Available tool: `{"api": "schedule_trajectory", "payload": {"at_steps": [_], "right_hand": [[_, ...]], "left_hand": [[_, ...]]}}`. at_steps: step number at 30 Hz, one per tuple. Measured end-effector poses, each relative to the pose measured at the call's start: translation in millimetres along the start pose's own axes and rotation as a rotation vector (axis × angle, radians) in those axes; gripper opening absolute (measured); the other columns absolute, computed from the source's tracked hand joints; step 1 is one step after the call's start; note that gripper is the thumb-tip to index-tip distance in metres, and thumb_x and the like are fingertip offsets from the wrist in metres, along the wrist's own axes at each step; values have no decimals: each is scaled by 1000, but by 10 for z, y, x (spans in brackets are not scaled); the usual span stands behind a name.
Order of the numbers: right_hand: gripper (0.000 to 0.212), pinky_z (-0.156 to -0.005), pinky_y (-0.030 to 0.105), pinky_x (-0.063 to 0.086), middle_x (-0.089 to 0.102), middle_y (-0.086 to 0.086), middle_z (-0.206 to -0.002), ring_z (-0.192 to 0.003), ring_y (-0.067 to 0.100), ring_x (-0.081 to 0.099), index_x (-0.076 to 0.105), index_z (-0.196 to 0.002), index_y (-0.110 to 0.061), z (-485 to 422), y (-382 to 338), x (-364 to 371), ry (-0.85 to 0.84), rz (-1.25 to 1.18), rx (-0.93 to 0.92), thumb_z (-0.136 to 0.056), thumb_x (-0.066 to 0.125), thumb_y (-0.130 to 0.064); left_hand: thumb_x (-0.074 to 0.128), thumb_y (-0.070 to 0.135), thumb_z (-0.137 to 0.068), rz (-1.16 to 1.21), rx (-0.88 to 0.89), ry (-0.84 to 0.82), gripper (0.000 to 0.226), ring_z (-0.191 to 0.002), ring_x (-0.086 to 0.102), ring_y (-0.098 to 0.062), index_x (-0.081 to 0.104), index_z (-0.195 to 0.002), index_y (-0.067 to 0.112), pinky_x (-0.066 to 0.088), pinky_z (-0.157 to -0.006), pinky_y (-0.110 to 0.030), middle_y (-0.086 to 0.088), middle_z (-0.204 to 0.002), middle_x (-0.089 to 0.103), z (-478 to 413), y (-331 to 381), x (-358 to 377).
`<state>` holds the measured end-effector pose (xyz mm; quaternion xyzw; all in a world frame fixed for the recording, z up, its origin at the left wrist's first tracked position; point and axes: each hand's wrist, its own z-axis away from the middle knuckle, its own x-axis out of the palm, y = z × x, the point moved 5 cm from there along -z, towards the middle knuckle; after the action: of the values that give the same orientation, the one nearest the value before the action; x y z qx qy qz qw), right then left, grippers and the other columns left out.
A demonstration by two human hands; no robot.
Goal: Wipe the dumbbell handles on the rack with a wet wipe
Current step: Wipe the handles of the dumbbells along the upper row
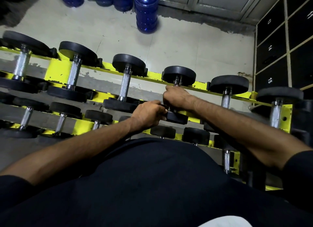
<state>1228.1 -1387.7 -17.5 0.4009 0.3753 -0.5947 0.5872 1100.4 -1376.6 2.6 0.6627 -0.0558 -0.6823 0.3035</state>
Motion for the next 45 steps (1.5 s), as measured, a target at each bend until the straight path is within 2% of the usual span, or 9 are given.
{"api": "schedule_trajectory", "payload": {"at_steps": [7, 20, 23, 25, 30, 33, 37, 42, 45], "right_hand": [[14, -76, 35, 54, 70, 7, -97, -92, 23, 63, 76, -97, -9, 375, 393, 110, 461, -464, 340, -83, 73, -8], [12, -66, 31, 61, 74, 9, -85, -75, 22, 71, 74, -85, -7, 444, 637, 617, 581, -1684, 1027, -78, 78, 1], [12, -54, 28, 56, 74, 17, -82, -65, 23, 68, 72, -90, 1, 600, 540, 697, 245, -1727, 986, -79, 71, 4], [17, -65, 31, 61, 74, 19, -87, -72, 24, 72, 70, -97, 4, 663, 537, 720, 64, -1738, 972, -81, 69, 5], [22, -61, 32, 60, 63, 8, -69, -52, 13, 59, 66, -81, 0, 455, 556, 576, 350, -1896, 1069, -86, 52, 16], [26, -41, 25, 45, 65, 11, -65, -48, 16, 52, 56, -76, -4, 442, 431, 607, 145, -1822, 961, -87, 40, 14], [13, -71, 29, 57, 68, 19, -90, -71, 21, 69, 61, -104, 2, 621, 452, 720, -164, -1702, 946, -96, 51, 2], [13, -55, 27, 59, 69, 9, -80, -71, 18, 68, 64, -83, -7, 466, 607, 560, 373, -2025, 1162, -84, 70, 5], [13, -47, 28, 55, 64, 8, -79, -70, 18, 63, 59, -88, -7, 342, 540, 529, 398, -2178, 1273, -92, 58, 6]], "left_hand": [[73, 36, -88, 21, 13, -3, 27, -84, 56, -13, 72, -112, 24, 43, -66, -28, 4, -100, 60, 8, -26, 5], [73, 36, -87, 39, 1, 5, 21, -85, 62, -18, 74, -105, 26, 50, -66, -31, 4, -97, 62, 16, -25, -8], [73, 28, -87, 42, 1, -11, 17, -84, 63, -20, 74, -104, 25, 53, -68, -36, 4, -97, 63, -5, -19, -43], [74, 26, -86, 36, 12, -12, 17, -85, 63, -20, 75, -103, 25, 54, -69, -37, 3, -97, 63, -13, -5, -41], [76, 31, -86, 37, 10, 8, 17, -83, 62, -18, 75, -101, 25, 53, -67, -34, 4, -95, 62, -4, -19, -4], [75, 32, -86, 43, 10, 4, 17, -82, 61, -15, 75, -102, 25, 51, -67, -31, 5, -96, 62, -7, -24, -12], [75, 28, -86, 47, 20, -8, 19, -83, 60, -13, 74, -105, 24, 52, -69, -31, 5, -99, 63, -21, -19, -25], [75, 31, -86, 40, 5, -2, 20, -84, 60, -13, 74, -105, 23, 45, -67, -26, 6, -97, 62, -13, -32, 1], [75, 33, -86, 42, -9, -6, 22, -85, 61, -15, 74, -106, 23, 44, -67, -27, 5, -97, 63, -19, -28, -13]]}}
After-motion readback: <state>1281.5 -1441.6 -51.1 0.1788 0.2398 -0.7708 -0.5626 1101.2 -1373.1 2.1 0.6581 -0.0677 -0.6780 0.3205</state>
